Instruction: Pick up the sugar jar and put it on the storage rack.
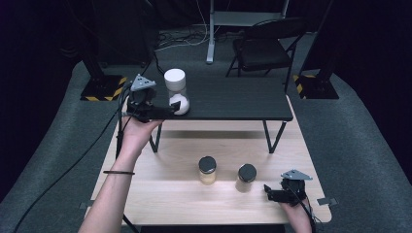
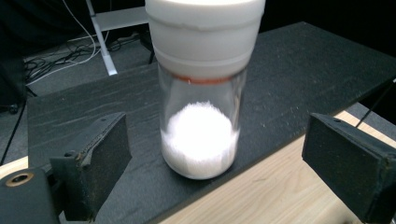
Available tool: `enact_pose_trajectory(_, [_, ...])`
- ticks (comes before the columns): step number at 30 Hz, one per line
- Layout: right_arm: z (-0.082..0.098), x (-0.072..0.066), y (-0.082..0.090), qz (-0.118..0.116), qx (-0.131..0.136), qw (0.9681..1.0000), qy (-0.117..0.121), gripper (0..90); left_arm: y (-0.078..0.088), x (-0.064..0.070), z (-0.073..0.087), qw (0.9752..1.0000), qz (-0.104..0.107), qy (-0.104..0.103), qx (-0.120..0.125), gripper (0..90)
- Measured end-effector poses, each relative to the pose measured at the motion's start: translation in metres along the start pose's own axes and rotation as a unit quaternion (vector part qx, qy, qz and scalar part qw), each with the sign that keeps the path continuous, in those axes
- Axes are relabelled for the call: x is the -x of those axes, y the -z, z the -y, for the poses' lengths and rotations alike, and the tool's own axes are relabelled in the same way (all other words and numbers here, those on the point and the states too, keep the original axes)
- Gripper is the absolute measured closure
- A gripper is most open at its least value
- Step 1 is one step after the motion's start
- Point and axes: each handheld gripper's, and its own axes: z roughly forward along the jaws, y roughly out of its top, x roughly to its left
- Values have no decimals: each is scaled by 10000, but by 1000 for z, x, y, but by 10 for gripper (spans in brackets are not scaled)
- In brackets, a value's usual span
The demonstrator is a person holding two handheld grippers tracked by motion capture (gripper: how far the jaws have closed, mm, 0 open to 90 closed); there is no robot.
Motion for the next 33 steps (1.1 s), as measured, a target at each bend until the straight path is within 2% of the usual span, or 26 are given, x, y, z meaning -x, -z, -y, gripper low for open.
enact_pose_trajectory(6, [1, 0, 0, 1, 5, 10000, 18, 58, 4, 0, 15, 10000, -13, -78, 23, 78])
enact_pose_trajectory(14, [0, -1, 0, 29, -6, 10000, 36, 58, 13, -3, 33, 9999, -11, -20, 98, 79])
enact_pose_trajectory(24, [0, -1, 0, 36, -8, 10000, 43, 58, 22, 4, 54, 9998, 83, -56, 154, 79])
enact_pose_trajectory(33, [1, -1, 0, 43, -11, 10000, 42, 58, 28, 6, 73, 9998, -3, -77, 161, 79])
